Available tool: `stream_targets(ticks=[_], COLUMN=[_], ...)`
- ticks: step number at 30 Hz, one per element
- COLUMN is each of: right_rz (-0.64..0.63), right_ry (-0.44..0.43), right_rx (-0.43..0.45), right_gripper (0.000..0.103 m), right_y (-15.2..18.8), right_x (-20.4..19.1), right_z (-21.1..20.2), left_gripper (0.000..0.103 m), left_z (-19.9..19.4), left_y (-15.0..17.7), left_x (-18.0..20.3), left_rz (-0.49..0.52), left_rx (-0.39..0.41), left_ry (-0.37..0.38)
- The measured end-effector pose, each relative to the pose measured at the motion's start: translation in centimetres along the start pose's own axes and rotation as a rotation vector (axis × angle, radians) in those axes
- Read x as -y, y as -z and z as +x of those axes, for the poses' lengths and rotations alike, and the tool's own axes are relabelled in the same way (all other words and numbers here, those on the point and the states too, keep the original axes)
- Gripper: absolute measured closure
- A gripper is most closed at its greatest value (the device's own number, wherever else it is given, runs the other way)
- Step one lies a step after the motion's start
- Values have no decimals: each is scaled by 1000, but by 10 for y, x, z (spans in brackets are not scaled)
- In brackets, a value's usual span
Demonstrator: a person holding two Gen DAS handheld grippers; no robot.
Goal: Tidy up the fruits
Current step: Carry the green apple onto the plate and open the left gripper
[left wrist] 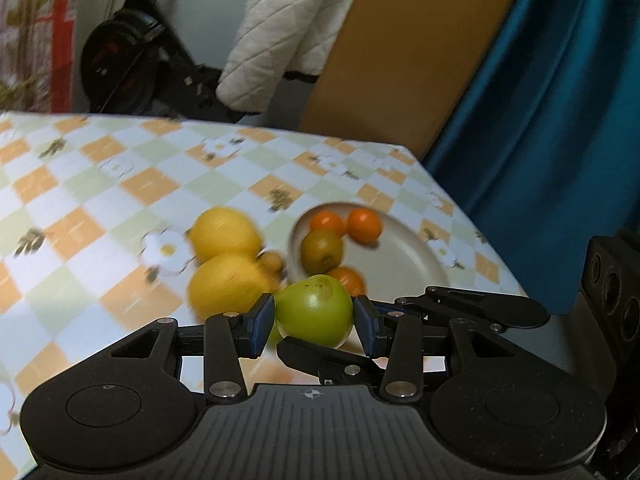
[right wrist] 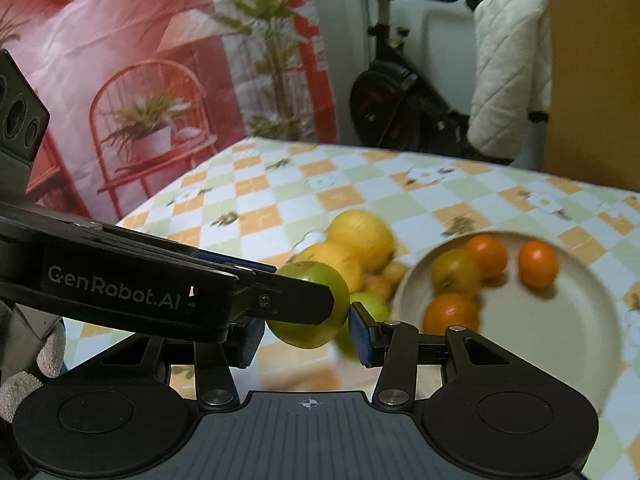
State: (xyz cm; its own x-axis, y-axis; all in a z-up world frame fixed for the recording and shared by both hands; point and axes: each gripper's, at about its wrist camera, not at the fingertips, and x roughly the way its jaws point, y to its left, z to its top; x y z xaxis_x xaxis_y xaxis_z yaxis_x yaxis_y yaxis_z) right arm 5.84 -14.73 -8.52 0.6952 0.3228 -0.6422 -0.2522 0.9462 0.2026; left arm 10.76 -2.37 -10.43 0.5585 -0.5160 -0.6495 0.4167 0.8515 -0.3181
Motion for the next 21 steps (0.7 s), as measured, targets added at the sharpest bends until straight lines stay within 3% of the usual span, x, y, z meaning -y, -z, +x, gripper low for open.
stream_targets(ticks=[16, 21], right_rz=[66, 97], right_ry=[140, 167], right_rx=[19, 2], right_gripper=[61, 61], right_y=[-19, -14], right_x=[102, 131], right_z=[-27, -16], left_gripper=[57, 57], left_z=[77, 106], left_y=[-46, -51], left_x=[76, 78], left_rz=[143, 124], left_rx=[-64, -96], left_ry=[92, 111])
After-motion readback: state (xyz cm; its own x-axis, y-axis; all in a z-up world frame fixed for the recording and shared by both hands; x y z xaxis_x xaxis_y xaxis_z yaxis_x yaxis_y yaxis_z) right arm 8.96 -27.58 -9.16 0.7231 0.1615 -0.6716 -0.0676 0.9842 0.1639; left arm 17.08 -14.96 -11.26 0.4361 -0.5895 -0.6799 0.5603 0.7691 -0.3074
